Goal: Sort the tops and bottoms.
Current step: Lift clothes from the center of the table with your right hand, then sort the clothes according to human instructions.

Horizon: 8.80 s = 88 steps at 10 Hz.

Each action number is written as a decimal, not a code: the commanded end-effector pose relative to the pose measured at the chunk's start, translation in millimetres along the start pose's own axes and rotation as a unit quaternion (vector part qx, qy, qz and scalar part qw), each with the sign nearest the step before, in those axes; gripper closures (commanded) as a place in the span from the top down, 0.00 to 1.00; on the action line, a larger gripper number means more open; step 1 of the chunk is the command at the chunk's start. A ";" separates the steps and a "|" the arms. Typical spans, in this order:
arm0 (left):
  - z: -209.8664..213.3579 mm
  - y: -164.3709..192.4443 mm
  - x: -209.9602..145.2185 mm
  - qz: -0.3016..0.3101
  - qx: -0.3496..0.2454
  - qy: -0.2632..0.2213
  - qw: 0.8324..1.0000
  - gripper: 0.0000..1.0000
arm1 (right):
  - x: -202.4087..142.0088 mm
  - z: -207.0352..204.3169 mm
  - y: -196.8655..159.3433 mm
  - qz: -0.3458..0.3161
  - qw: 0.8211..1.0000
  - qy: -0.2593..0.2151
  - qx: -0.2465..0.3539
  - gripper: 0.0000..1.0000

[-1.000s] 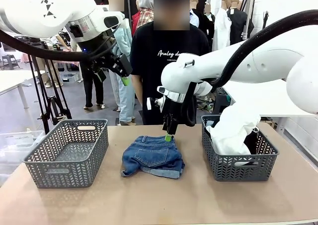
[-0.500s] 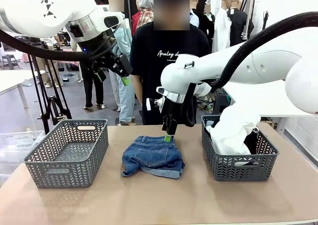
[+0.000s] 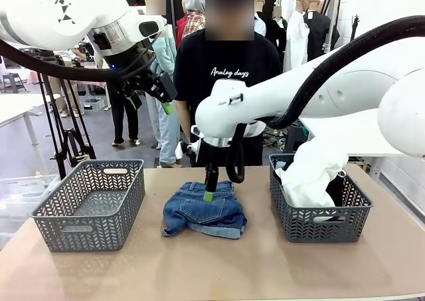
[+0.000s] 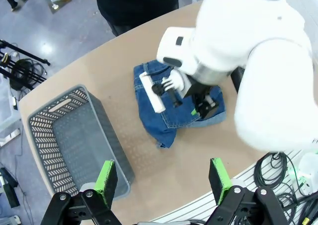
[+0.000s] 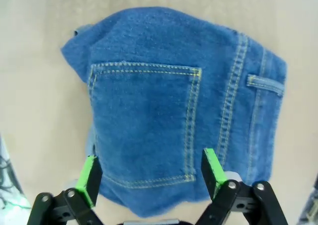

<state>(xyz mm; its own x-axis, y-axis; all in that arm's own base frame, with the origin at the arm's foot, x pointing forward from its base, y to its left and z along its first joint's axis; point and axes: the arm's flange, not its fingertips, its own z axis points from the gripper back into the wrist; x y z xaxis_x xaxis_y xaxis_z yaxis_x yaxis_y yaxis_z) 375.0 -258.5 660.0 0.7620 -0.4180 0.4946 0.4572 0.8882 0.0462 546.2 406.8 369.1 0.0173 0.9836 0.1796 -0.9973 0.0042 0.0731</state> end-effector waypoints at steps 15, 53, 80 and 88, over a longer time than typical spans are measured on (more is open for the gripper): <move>0.4 2.1 -0.1 0.002 0.000 -0.002 1.000 0.96 | 16.1 -37.4 -15.6 -0.043 0.994 0.084 0.062 0.97; 0.4 2.1 -0.1 0.002 0.000 -0.002 1.000 0.96 | -14.8 266.8 98.3 -0.078 0.973 0.060 -0.207 0.00; 0.4 2.1 -0.1 0.002 0.000 -0.002 1.000 0.96 | -45.3 299.8 106.7 -0.130 0.965 0.029 -0.224 0.00; 0.4 2.1 -0.1 0.002 0.000 -0.002 1.000 0.96 | -195.4 308.3 114.2 -0.371 0.893 0.006 -0.256 0.00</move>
<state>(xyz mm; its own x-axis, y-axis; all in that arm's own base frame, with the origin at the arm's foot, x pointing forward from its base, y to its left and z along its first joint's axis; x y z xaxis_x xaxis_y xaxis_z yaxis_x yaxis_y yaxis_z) 375.3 -258.1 660.4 0.7621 -0.4171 0.4953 0.4564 0.8886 0.0460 464.1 165.6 654.1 0.6578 0.7217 0.2157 -0.6625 0.6906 -0.2902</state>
